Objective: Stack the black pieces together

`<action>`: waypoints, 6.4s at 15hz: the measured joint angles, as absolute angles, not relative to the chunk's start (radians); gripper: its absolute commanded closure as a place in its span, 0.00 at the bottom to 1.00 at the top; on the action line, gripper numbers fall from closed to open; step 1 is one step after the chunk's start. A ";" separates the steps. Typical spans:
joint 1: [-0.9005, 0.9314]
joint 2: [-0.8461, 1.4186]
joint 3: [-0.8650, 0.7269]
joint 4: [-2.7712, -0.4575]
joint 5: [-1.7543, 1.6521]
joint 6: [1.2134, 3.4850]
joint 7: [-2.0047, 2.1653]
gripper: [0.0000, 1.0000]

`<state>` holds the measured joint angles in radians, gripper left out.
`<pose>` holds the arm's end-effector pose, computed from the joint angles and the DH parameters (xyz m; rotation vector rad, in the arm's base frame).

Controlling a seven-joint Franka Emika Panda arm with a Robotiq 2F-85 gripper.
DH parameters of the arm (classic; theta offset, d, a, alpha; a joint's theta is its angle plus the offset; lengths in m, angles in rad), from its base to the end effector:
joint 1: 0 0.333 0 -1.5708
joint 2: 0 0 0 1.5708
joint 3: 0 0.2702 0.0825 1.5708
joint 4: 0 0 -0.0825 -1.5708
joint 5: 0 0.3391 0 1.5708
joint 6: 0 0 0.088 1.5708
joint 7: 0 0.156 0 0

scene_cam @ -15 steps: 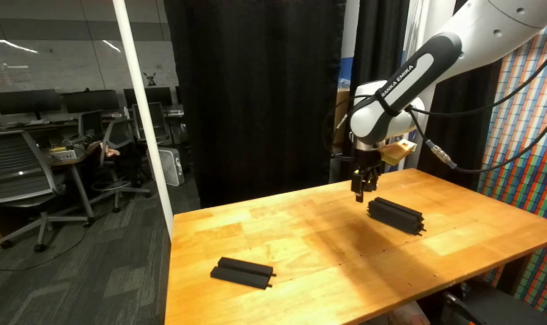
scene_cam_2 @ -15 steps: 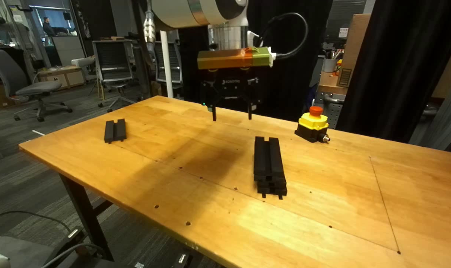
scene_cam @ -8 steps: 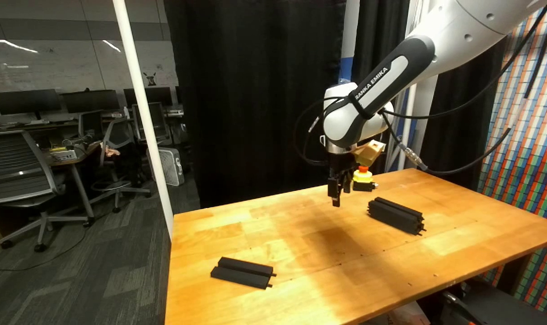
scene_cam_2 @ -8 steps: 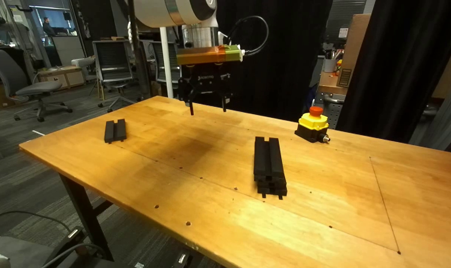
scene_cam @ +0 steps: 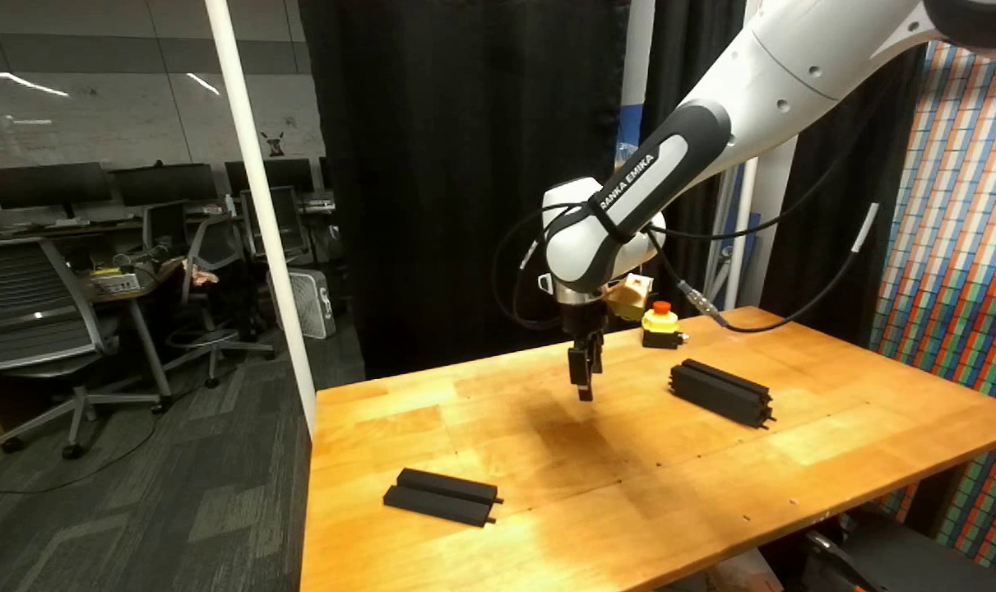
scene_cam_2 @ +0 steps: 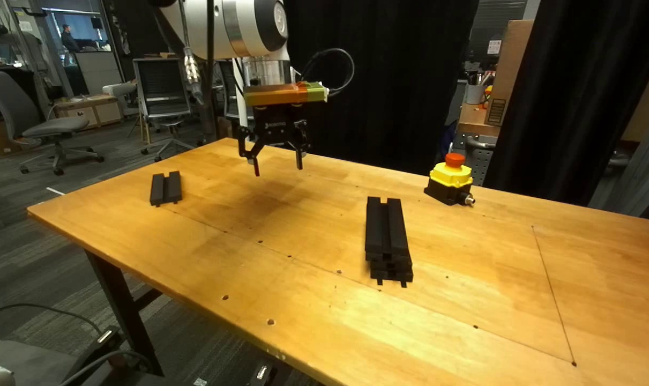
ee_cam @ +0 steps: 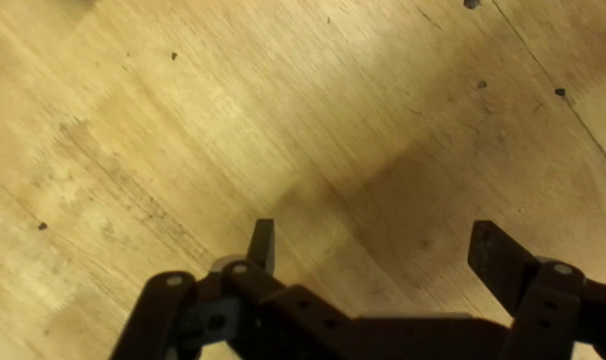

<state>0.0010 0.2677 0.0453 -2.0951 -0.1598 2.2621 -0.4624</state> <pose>0.5203 0.0144 0.2249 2.9096 0.9254 -0.1825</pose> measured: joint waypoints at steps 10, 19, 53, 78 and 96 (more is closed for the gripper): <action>0.123 0.396 0.162 -1.978 -0.229 2.206 -0.500 0.00; 0.164 0.418 0.240 -1.952 -0.172 2.206 -0.481 0.00; 0.253 0.593 0.243 -1.815 -0.121 2.287 -0.173 0.27; 0.084 0.331 0.042 -1.945 -0.213 2.222 -0.215 0.55; -0.142 0.031 -0.125 -2.295 -0.197 2.192 -0.417 0.55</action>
<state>-0.1415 0.0308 -0.1251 -2.2948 -0.1967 2.1917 -0.4165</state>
